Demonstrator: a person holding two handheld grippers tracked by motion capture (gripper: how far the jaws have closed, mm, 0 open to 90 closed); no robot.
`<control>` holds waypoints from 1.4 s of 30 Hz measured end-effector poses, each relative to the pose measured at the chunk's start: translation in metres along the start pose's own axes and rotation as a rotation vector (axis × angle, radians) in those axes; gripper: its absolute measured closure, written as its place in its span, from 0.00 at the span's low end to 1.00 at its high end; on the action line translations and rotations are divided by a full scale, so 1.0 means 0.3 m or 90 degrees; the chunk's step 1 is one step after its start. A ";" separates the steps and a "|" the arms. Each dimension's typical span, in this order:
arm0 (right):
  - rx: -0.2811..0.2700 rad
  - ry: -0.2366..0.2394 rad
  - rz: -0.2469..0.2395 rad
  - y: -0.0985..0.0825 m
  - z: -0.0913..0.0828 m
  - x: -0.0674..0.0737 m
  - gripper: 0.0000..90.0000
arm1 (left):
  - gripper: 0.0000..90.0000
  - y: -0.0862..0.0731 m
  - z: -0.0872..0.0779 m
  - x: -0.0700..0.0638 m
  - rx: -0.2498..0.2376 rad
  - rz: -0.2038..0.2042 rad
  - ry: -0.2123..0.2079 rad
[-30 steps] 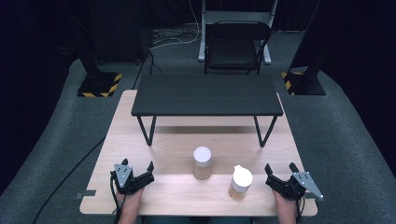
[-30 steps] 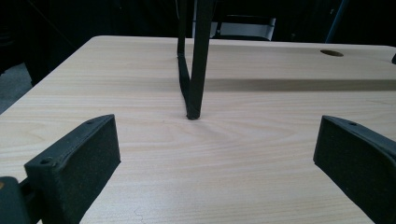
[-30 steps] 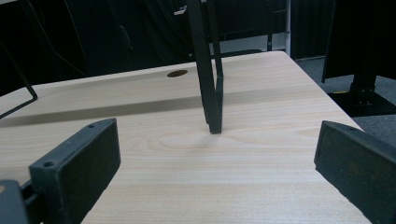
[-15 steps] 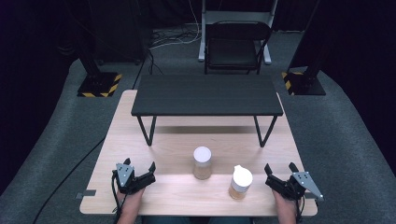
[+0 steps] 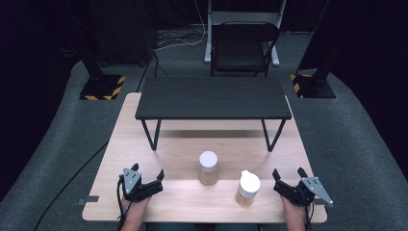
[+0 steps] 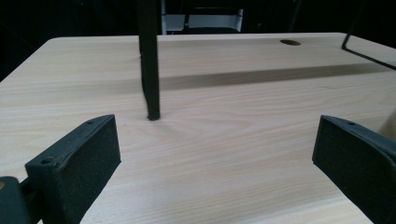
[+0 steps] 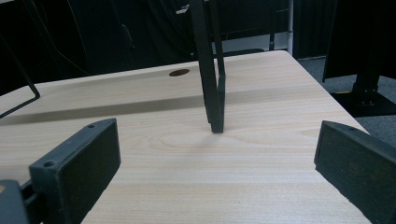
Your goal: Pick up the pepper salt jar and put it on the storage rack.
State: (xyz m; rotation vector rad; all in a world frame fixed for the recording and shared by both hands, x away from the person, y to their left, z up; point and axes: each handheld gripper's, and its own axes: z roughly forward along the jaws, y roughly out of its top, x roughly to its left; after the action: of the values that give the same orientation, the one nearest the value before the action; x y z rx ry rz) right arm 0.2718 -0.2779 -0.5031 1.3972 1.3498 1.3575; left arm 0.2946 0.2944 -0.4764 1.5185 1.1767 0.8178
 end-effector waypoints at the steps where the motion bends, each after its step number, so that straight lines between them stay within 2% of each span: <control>1: 0.001 0.000 0.000 0.001 0.000 0.000 0.00 | 0.01 0.002 -0.002 -0.003 -0.002 0.003 -0.001; 14: 0.000 0.001 0.004 0.000 0.000 -0.003 0.00 | 0.01 0.058 -0.031 -0.008 -0.010 0.020 -0.058; 22: 0.000 0.001 0.006 0.001 0.000 -0.004 0.00 | 0.01 0.073 -0.040 -0.019 -0.006 0.033 -0.075; 42: 0.002 0.002 0.004 0.002 0.001 -0.003 0.00 | 0.01 0.107 -0.068 -0.054 -0.021 0.048 -0.142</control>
State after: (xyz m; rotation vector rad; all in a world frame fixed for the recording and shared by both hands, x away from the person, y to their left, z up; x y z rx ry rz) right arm 0.2725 -0.2789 -0.5027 1.4031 1.3518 1.3626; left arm 0.2799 0.2844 -0.4390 1.5895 0.9428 0.6930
